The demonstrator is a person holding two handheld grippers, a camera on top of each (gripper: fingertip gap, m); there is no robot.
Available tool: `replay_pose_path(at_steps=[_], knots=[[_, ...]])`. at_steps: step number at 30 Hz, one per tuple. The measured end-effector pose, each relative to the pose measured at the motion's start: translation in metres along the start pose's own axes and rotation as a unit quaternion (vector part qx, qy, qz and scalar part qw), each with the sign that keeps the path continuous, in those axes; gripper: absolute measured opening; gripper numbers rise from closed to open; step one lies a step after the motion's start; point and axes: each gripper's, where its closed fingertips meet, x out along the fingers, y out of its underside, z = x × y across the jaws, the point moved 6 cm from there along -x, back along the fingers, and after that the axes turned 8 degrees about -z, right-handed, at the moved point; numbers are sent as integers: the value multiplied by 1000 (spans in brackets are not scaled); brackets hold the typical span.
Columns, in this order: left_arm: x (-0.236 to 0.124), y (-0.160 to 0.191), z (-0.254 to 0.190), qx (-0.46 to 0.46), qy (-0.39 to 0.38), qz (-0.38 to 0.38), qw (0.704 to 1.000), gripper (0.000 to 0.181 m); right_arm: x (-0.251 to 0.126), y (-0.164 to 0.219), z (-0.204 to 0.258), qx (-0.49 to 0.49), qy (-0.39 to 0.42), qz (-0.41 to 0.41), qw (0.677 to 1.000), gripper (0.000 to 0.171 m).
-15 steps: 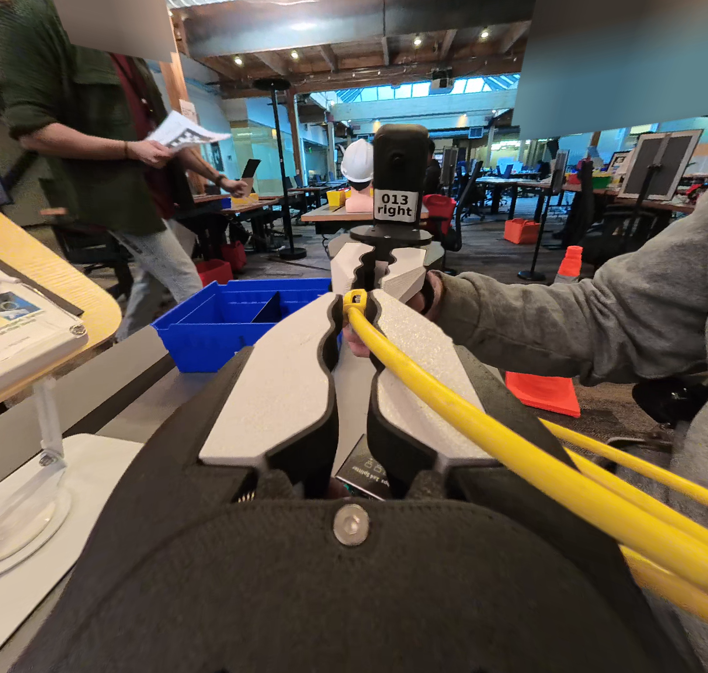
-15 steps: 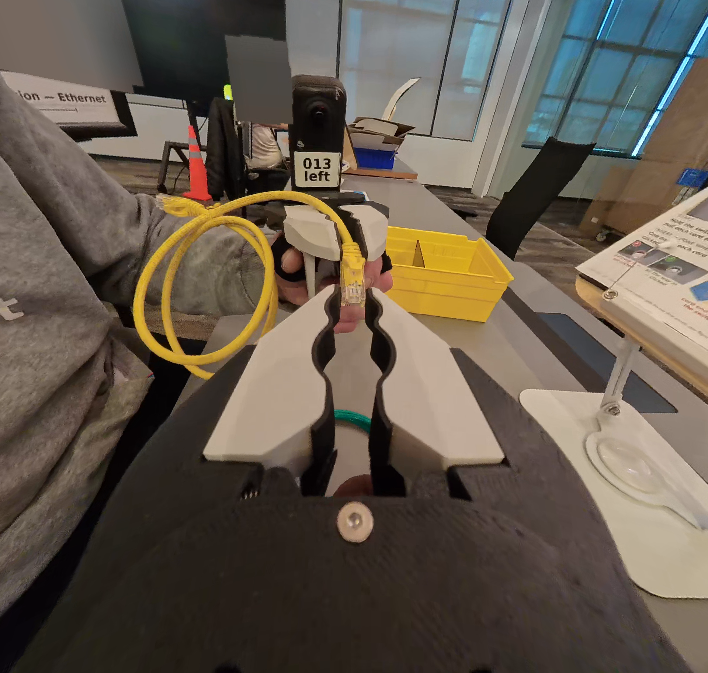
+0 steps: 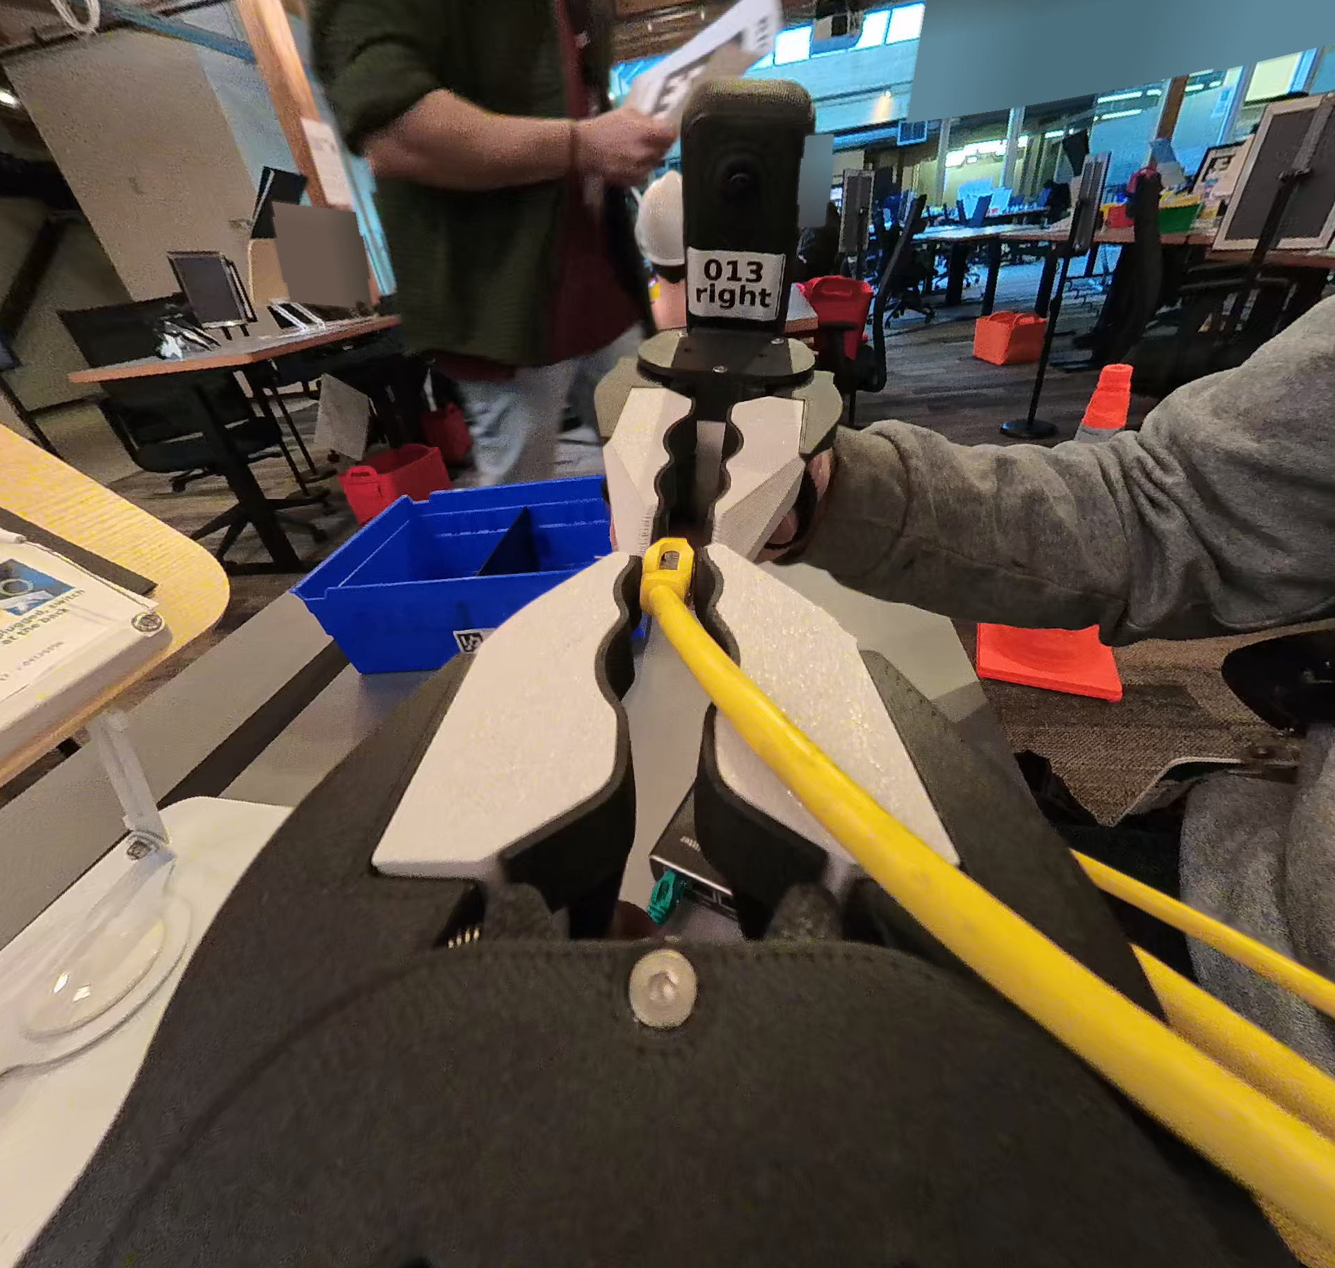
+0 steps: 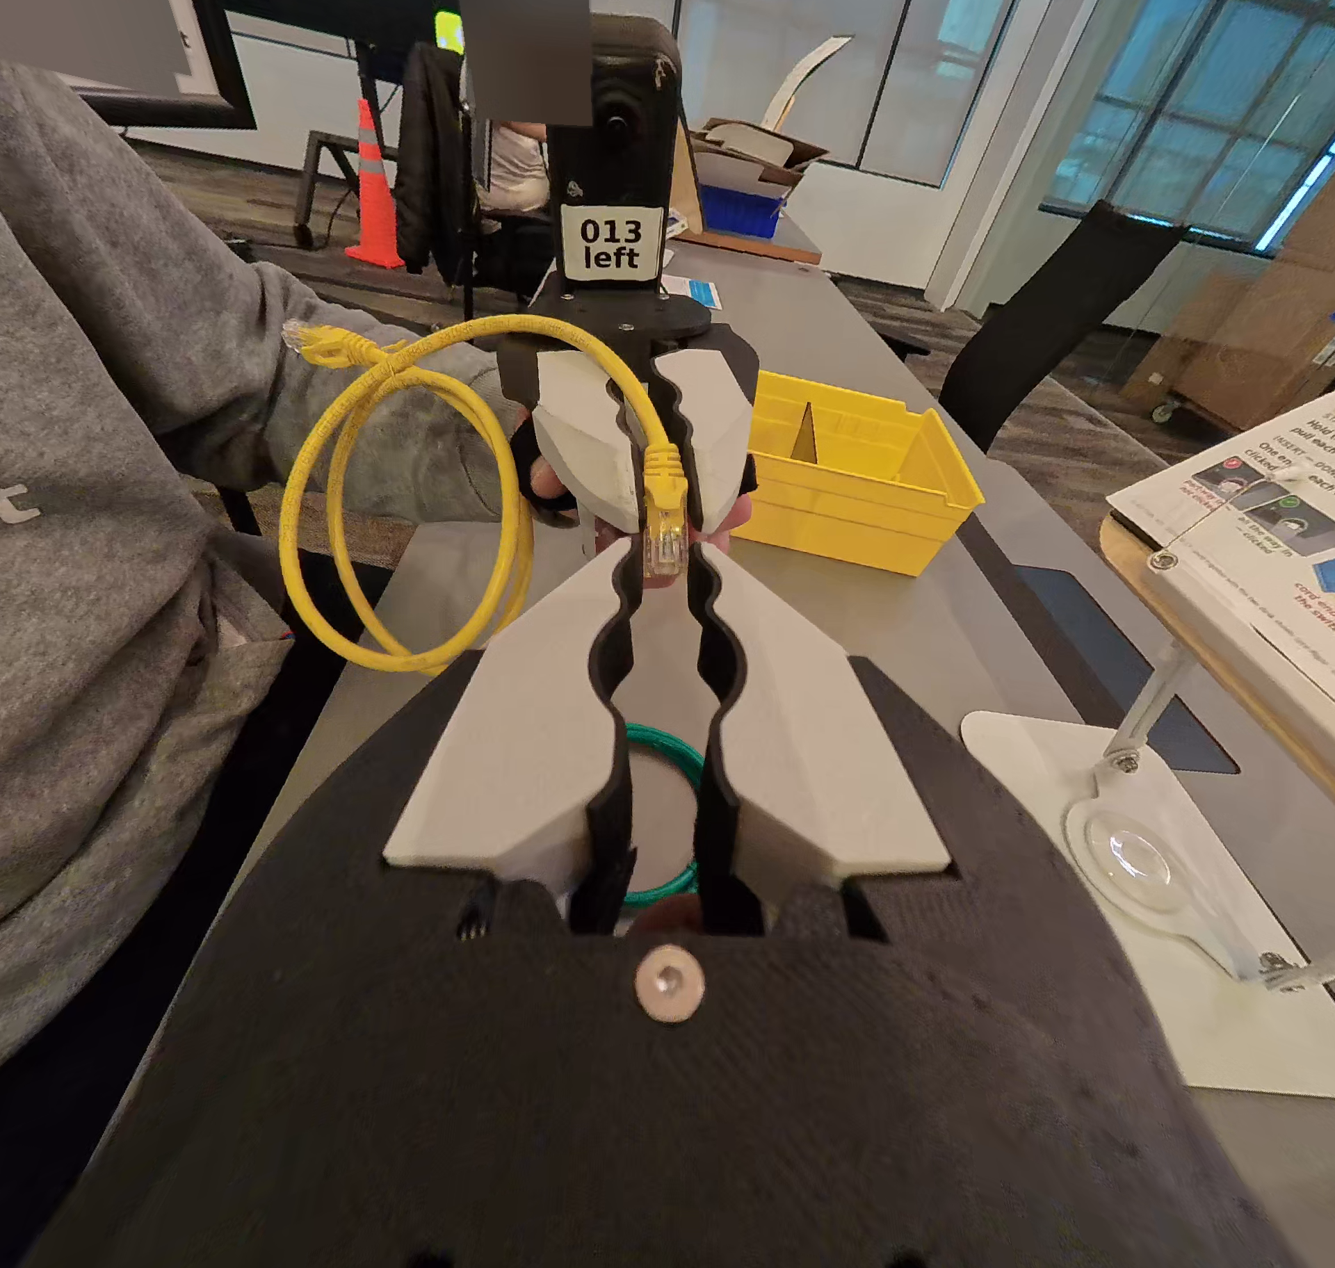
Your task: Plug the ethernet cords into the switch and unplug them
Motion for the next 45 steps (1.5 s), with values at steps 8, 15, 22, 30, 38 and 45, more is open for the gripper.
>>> replay_pose_path(at_steps=[8, 15, 22, 30, 38, 45], knots=[[-3, 3, 5, -50, -11, -30, 998, 13, 1, 3, -6, 30, 17, -6, 999, 16], [-18, 6, 10, -73, -9, -16, 997, 13, -24, 21, 1, 15, 69, 73, 995, 42], [-32, 5, 11, -69, -11, -5, 998, 12, -46, 78, 43, 47, 105, 226, 967, 88], [-40, 5, 0, -77, -4, -5, 997, 13, -48, 167, 58, 68, 160, 379, 909, 101], [-53, 4, -11, -83, 1, 2, 997, 13, -43, 191, 47, 77, 172, 346, 919, 95], [-54, 11, -9, -86, -5, 14, 996, 13, -42, 182, 44, 114, 172, 296, 933, 93]])
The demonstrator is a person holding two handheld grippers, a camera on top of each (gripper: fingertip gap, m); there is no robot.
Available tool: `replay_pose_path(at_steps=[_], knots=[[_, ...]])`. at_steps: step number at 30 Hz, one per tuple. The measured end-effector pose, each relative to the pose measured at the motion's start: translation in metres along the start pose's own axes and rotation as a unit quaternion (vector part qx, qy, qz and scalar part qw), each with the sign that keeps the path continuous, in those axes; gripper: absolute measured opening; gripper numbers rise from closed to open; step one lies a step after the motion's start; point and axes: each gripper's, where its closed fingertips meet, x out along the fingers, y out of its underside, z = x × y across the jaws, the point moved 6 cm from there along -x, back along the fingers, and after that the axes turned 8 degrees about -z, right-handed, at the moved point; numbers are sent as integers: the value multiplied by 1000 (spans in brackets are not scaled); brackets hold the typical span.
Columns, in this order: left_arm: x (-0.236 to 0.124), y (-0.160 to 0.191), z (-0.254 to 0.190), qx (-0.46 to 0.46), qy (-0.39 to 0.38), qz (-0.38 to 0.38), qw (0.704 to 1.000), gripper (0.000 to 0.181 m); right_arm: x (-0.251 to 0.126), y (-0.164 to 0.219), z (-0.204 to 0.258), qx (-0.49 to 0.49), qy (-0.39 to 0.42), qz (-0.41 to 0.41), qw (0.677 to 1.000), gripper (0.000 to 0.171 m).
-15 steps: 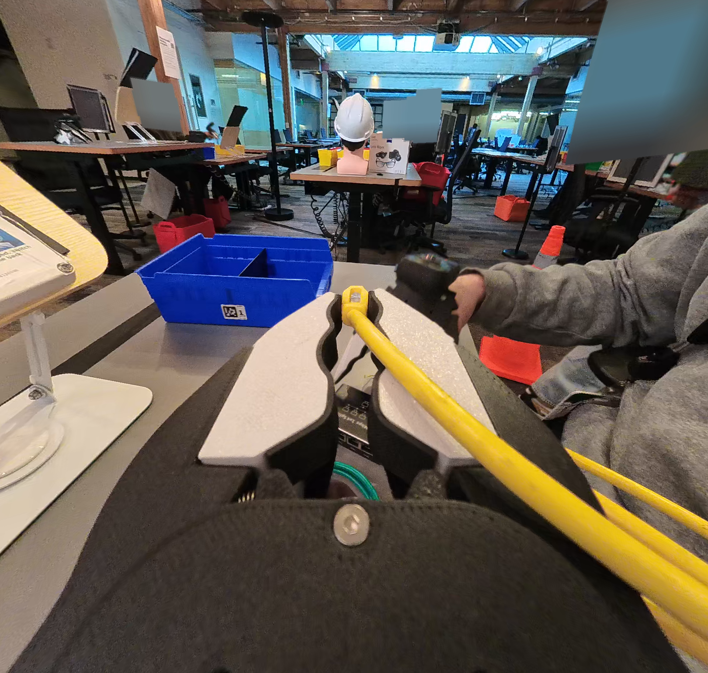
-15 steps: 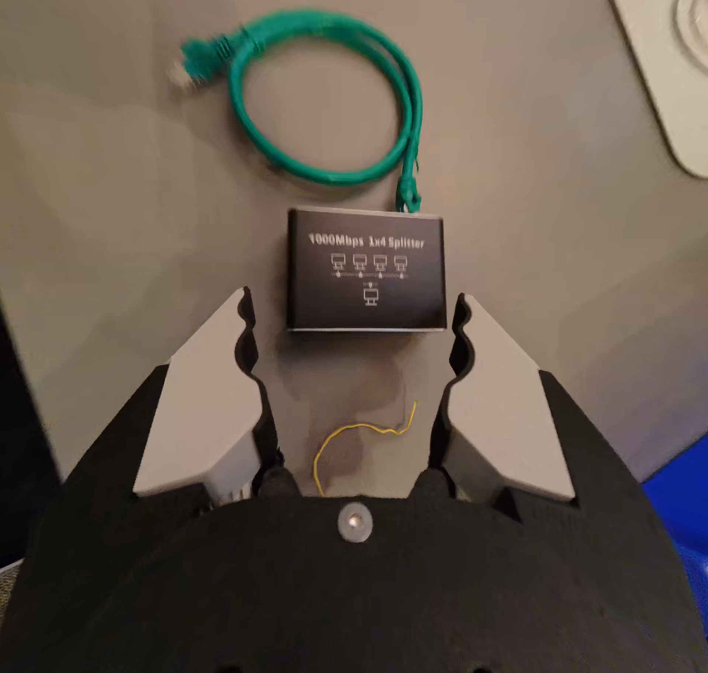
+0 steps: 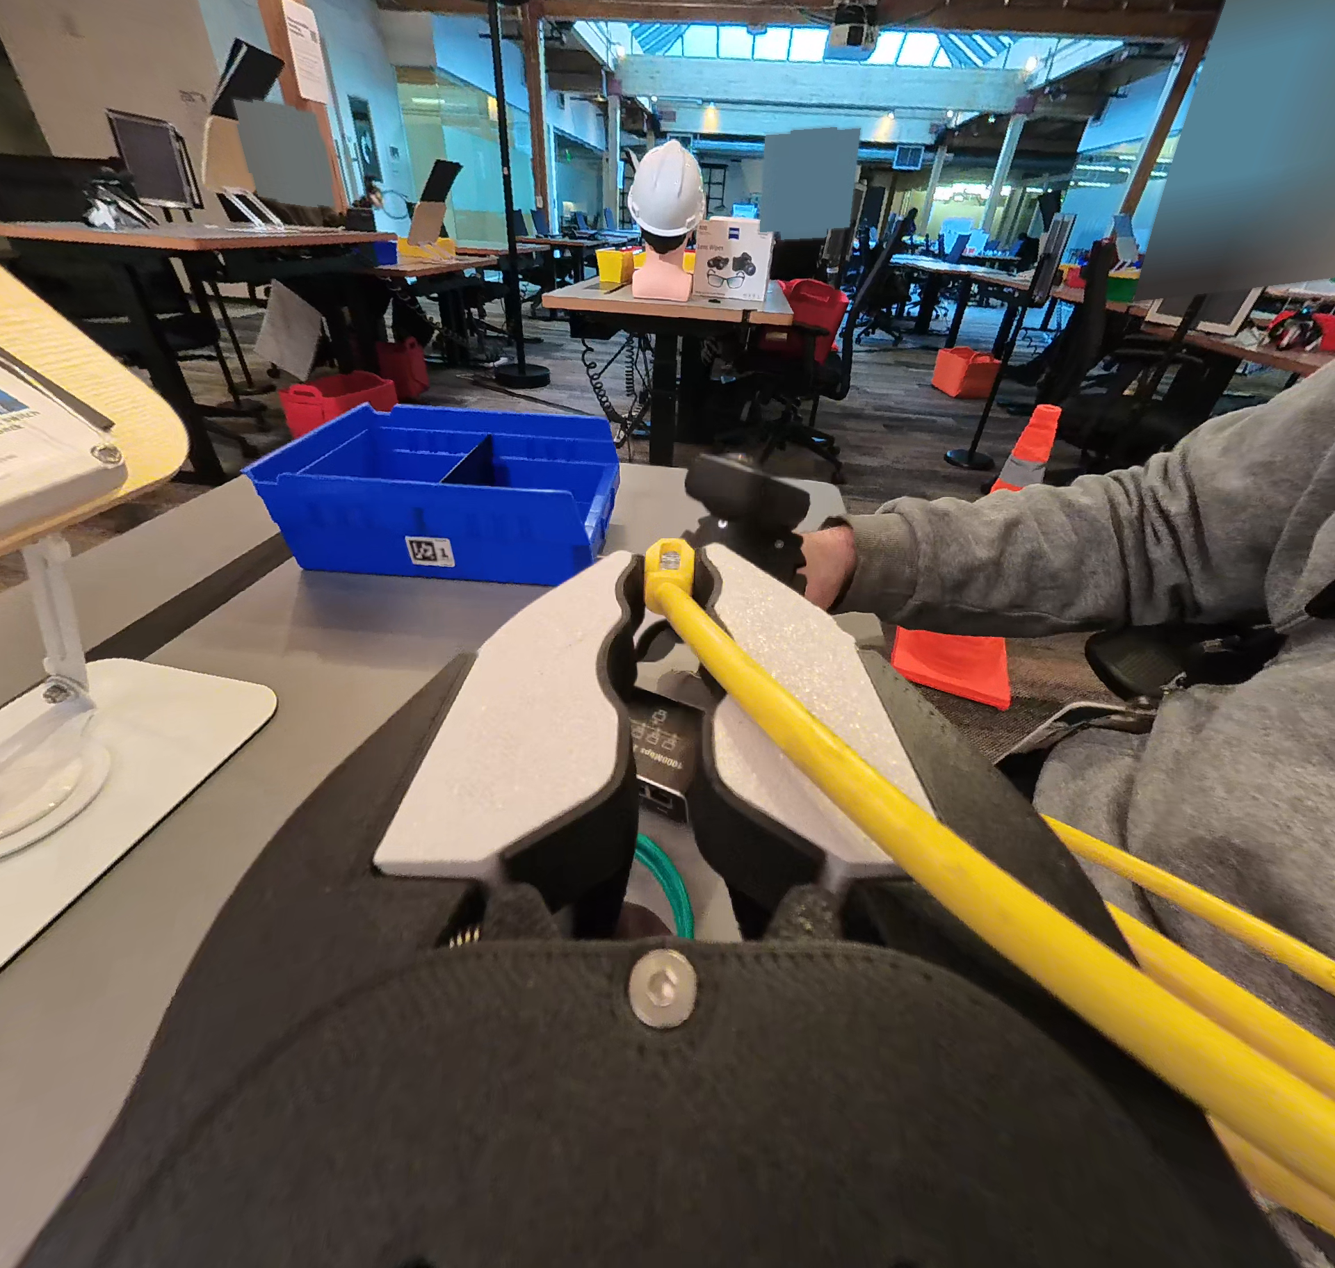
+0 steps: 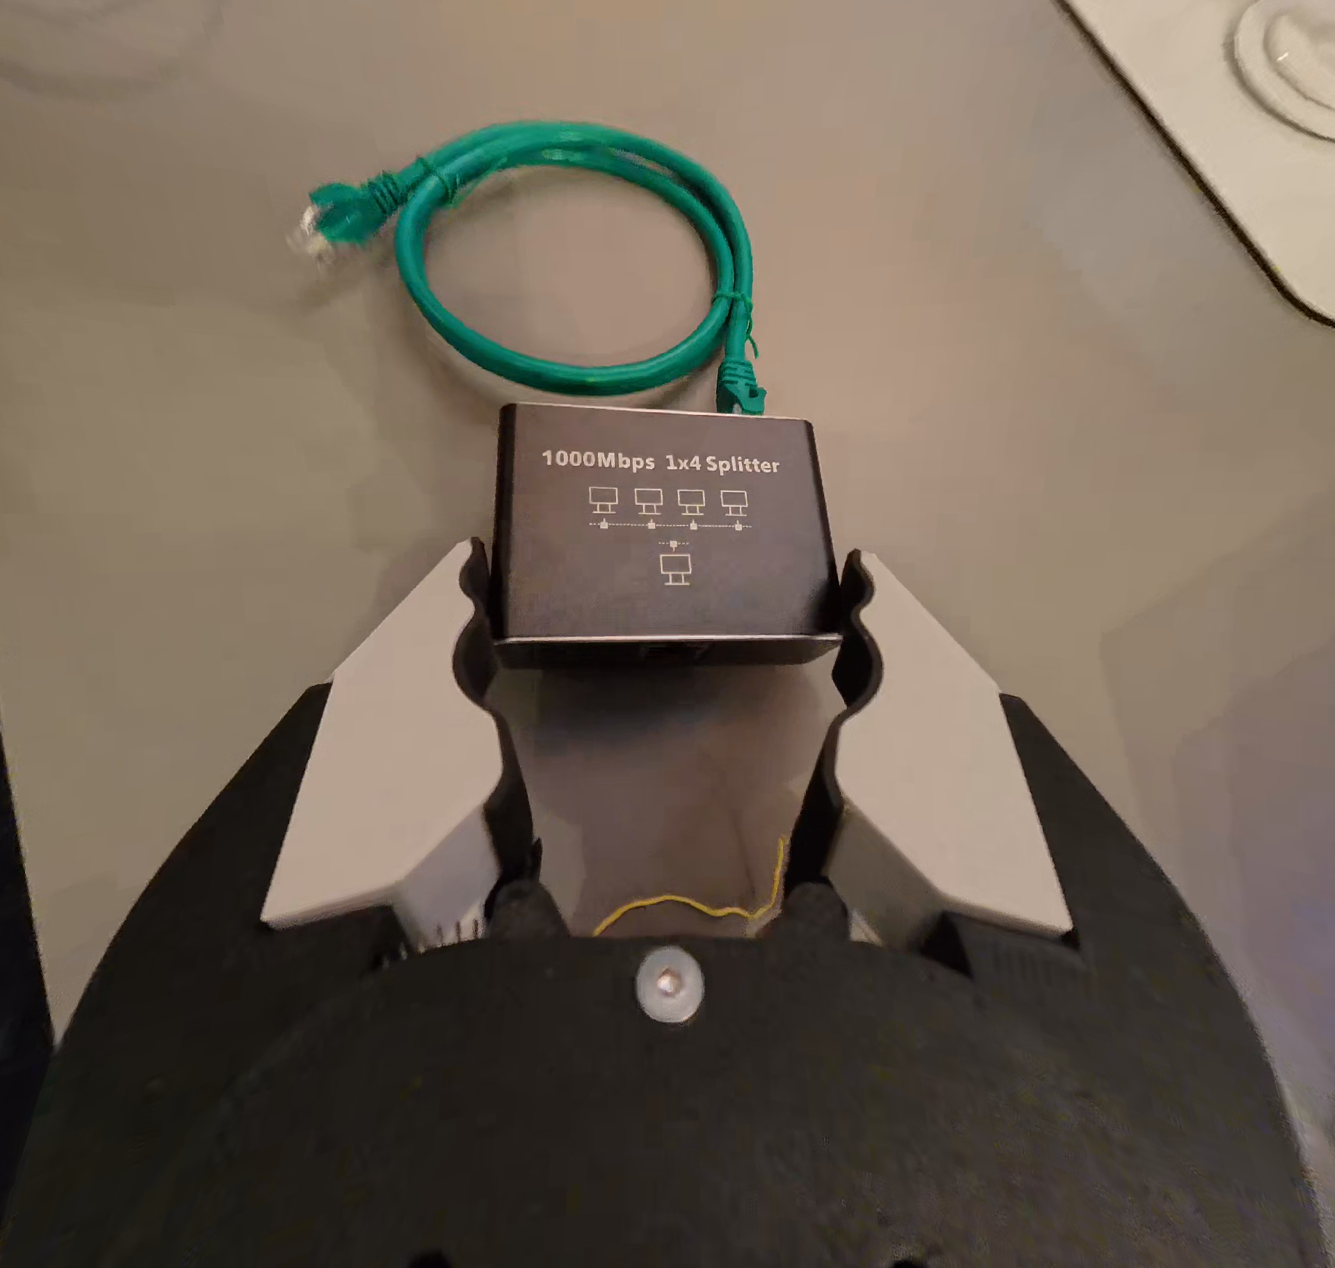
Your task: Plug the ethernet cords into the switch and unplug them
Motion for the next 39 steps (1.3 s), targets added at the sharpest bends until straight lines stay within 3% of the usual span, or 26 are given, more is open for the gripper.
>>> replay_pose_path(at_steps=[3, 5, 6, 7, 8, 11, 13, 18, 21, 28, 30, 35, 36, 39], knots=[[-1, 9, 4, -14, -7, 8, 1000, 13, -5, -6, -2, 38, -11, -41, 998, 93], [-2, 14, 5, -26, -7, 9, 1000, 13, -10, -9, -3, 51, -18, -62, 997, 84], [-2, 17, 5, -31, -7, 11, 999, 12, -16, -17, -3, 68, -30, -102, 992, 28], [-1, 20, 6, -32, -8, 13, 999, 12, -22, -23, -9, 95, -23, -133, 986, 0], [-1, 21, 6, -33, -8, 16, 999, 12, -25, -23, -11, 89, -19, -125, 988, 0], [2, 25, 6, -38, -5, 18, 999, 12, -18, -9, -11, 35, 2, -23, 999, 47], [3, 27, 6, -38, -2, 23, 999, 12, -18, -10, -8, -4, 7, -8, 1000, 48], [3, 32, 8, -40, -4, 30, 999, 12, -23, -38, -39, -118, 78, 50, 989, 81], [2, 34, 10, -32, -10, 41, 999, 13, -15, -46, -64, -89, 63, 88, 990, 90], [-2, 41, 17, -41, -20, 48, 998, 12, 23, -40, -90, -62, 77, 165, 981, 94], [-1, 46, 20, -42, -22, 54, 997, 13, 31, -39, -90, -12, 108, 142, 984, 100], [1, 53, 26, -51, -17, 52, 997, 13, 37, -14, -90, 69, 236, 105, 964, 83], [1, 54, 27, -52, -16, 51, 997, 13, 38, -11, -88, 94, 237, 87, 963, 74], [0, 56, 28, -58, -15, 47, 997, 13, 36, -5, -85, 140, 253, 44, 956, 73]])
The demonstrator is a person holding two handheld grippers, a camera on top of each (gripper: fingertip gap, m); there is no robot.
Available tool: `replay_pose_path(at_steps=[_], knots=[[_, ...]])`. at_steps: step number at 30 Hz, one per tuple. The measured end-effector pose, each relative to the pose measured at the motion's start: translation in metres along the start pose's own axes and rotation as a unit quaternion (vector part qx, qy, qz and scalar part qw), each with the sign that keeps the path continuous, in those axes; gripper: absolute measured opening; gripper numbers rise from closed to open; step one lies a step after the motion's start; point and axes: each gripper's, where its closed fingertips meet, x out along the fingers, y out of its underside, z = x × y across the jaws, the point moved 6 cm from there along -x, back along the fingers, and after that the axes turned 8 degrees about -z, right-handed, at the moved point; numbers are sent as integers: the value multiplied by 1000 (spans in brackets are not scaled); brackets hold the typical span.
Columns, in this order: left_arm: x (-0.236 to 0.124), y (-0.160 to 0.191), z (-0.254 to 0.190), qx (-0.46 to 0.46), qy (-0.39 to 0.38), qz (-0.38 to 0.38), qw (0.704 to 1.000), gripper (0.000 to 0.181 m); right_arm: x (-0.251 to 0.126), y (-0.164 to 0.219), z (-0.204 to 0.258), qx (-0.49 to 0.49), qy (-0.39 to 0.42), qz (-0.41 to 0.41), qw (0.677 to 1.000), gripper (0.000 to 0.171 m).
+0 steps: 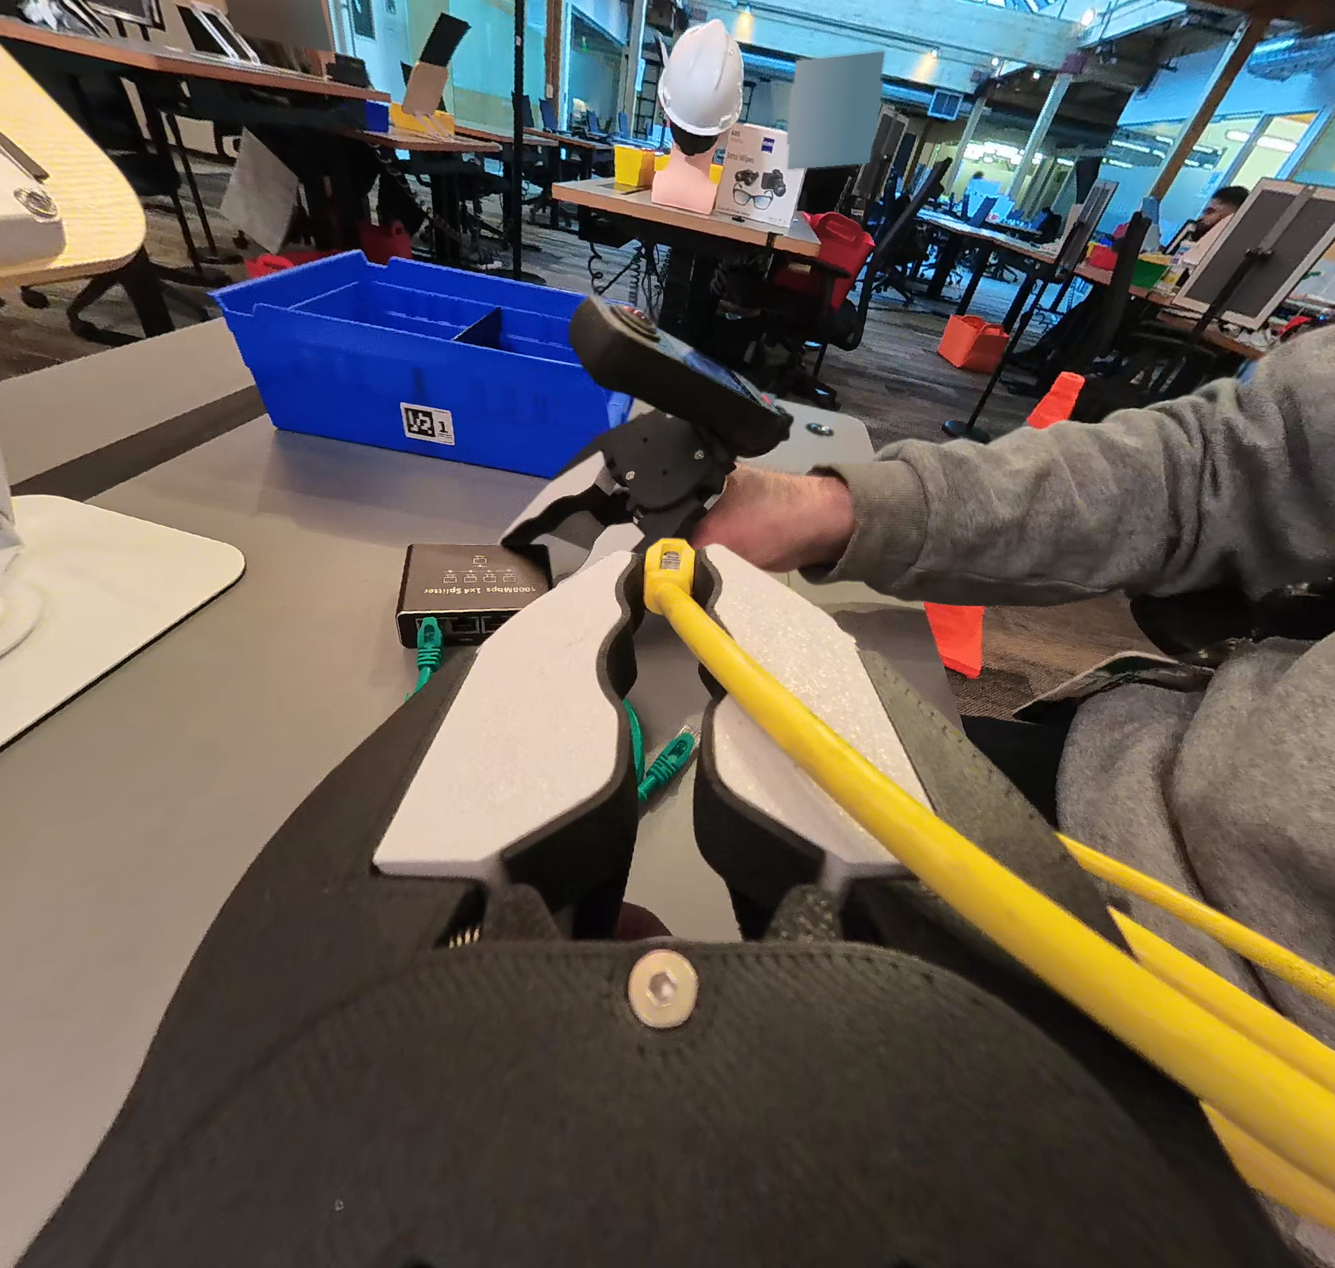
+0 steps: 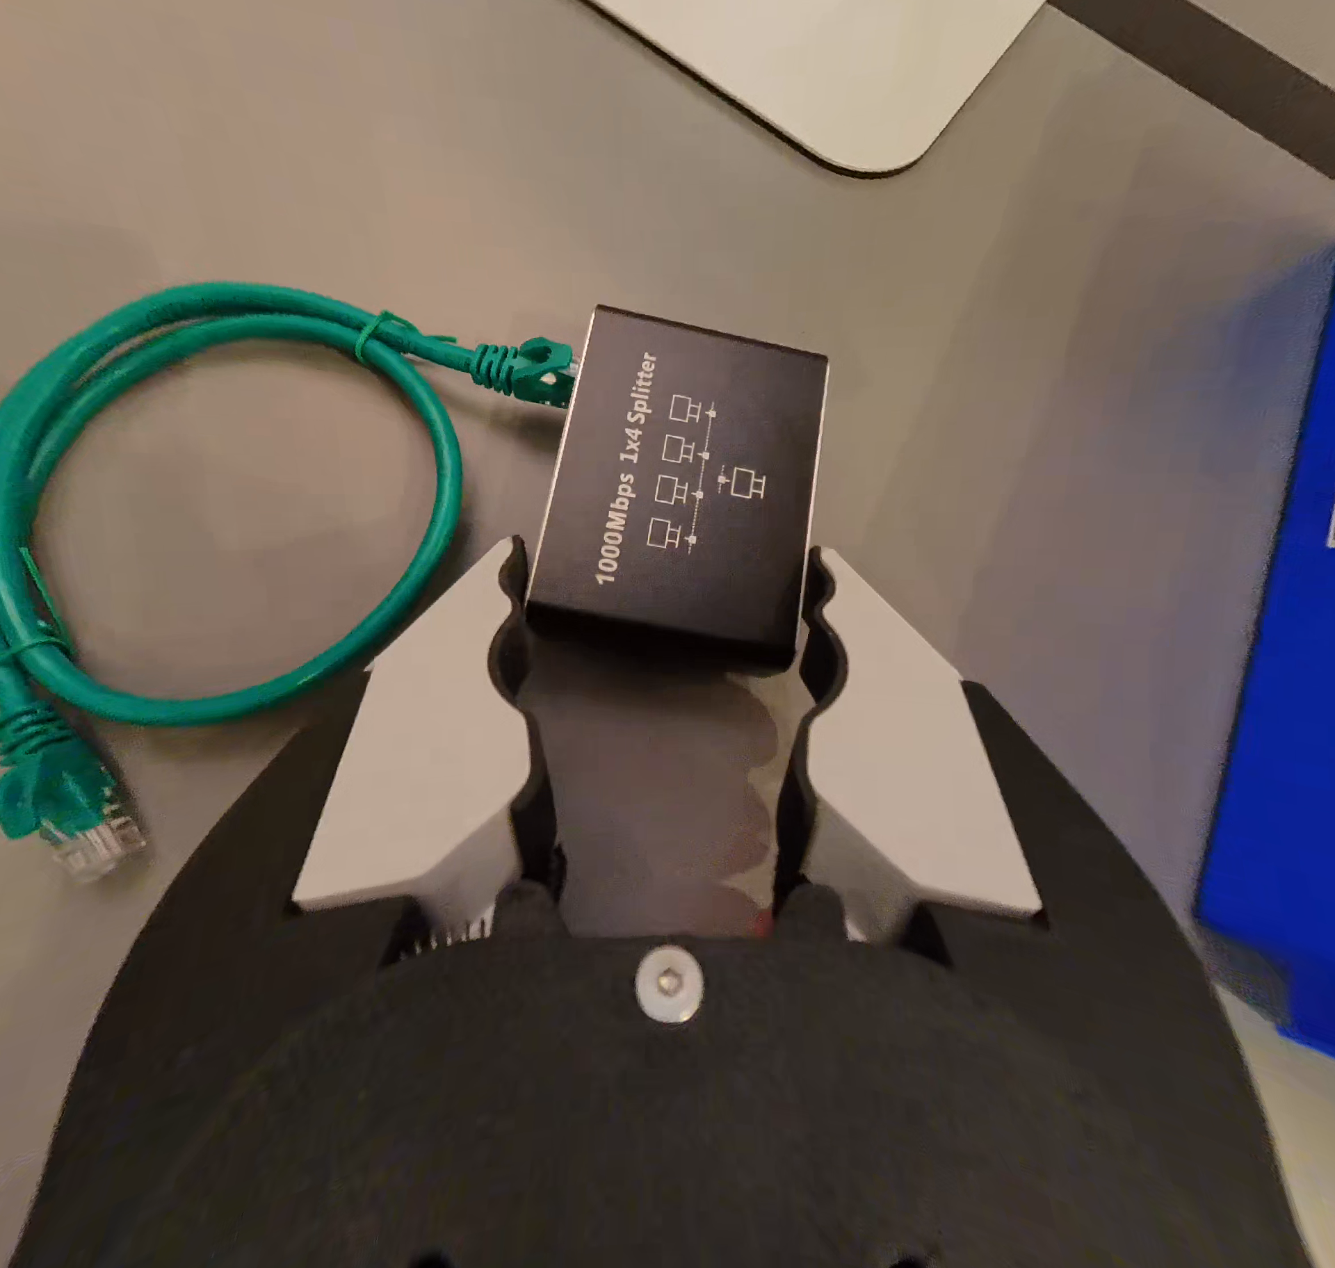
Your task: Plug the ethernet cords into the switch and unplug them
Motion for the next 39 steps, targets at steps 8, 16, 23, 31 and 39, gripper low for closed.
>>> replay_pose_path(at_steps=[8, 16, 23, 31, 39], knots=[[0, 6, 5, -3, -18, 4, 1000, 12, -7, -5, -8, 67, -38, -41, 996, 73], [1, 3, 8, -2, -33, 1, 999, 12, -27, -20, -13, 68, -71, -18, 995, 73], [6, 5, 7, 4, -32, 12, 999, 13, -36, -37, 10, -98, -113, 99, 984, 73], [3, 8, 10, 14, -46, 27, 998, 13, -23, -58, 44, -211, -156, 196, 945, 73], [11, 38, 39, 22, -115, 83, 990, 13, -25, -35, 58, -163, -198, 130, 958, 73]])
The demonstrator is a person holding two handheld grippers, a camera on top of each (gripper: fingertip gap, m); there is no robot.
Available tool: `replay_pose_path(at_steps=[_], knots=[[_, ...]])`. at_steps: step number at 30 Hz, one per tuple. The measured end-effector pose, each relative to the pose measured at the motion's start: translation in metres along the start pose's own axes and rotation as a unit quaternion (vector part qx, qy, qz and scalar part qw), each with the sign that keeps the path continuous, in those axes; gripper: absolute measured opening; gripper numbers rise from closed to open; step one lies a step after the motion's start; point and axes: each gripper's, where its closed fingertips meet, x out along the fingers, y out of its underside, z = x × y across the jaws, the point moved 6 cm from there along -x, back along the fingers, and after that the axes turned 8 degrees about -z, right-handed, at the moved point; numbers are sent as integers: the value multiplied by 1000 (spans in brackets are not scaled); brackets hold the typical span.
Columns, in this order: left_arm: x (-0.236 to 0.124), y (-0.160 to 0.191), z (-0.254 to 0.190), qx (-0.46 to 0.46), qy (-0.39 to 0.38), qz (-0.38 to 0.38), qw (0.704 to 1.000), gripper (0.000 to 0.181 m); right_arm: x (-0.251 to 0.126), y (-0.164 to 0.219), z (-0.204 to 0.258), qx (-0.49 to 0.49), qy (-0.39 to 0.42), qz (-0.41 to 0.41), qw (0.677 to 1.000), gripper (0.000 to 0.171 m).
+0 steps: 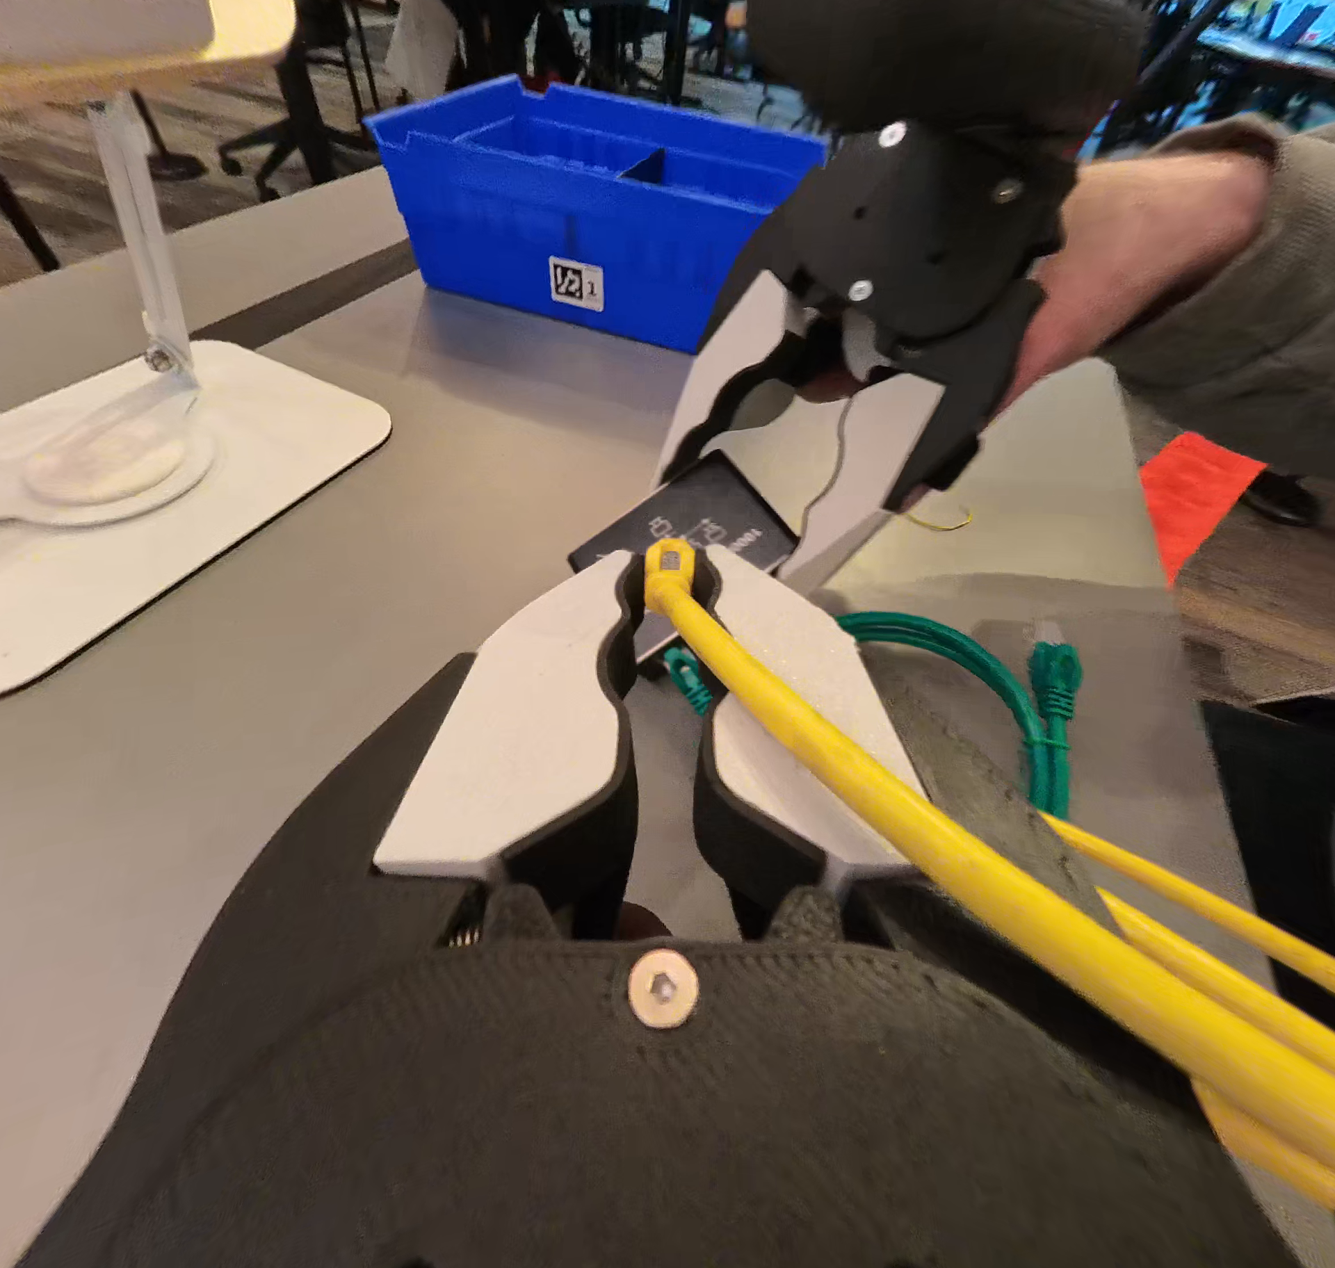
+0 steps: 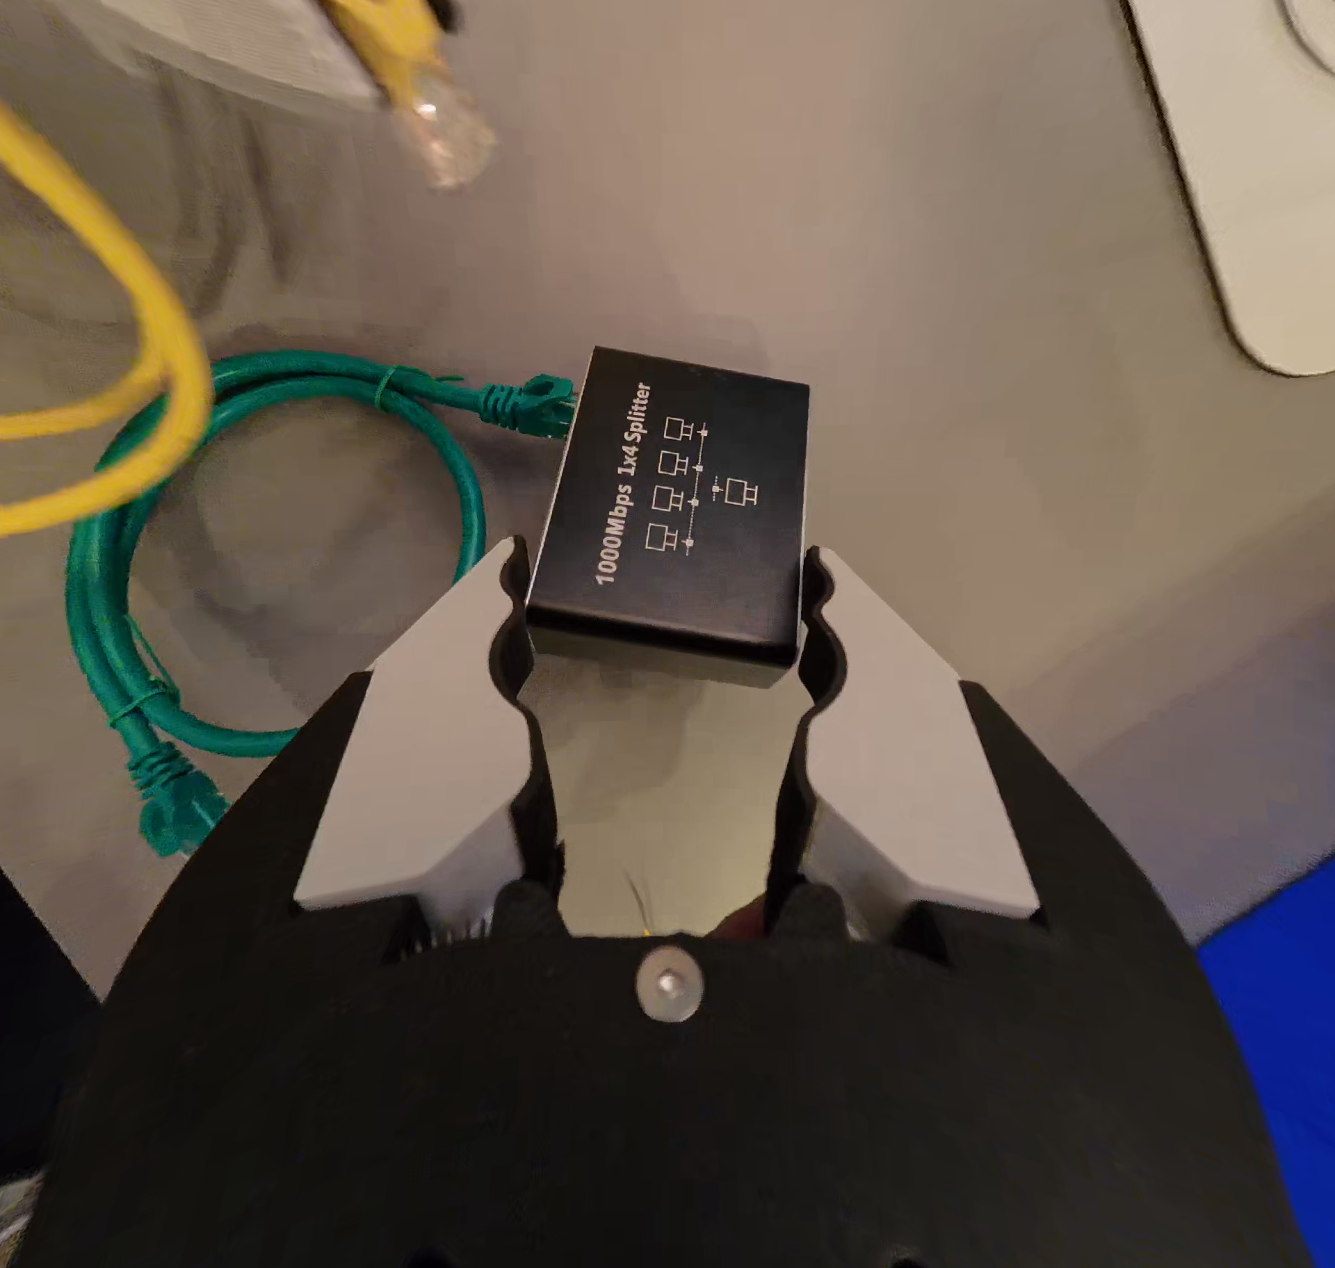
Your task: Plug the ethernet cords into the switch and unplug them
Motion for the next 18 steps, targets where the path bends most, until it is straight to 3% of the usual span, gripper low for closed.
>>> replay_pose_path(at_steps=[8, 18], knots=[[36, 28, 7, 39, -58, 75, 995, 12, 16, 20, 22, 10, 13, -74, 997, 73], [45, 42, 2, 77, -73, 115, 988, 13, 11, 17, 27, 11, 8, -116, 993, 73]])
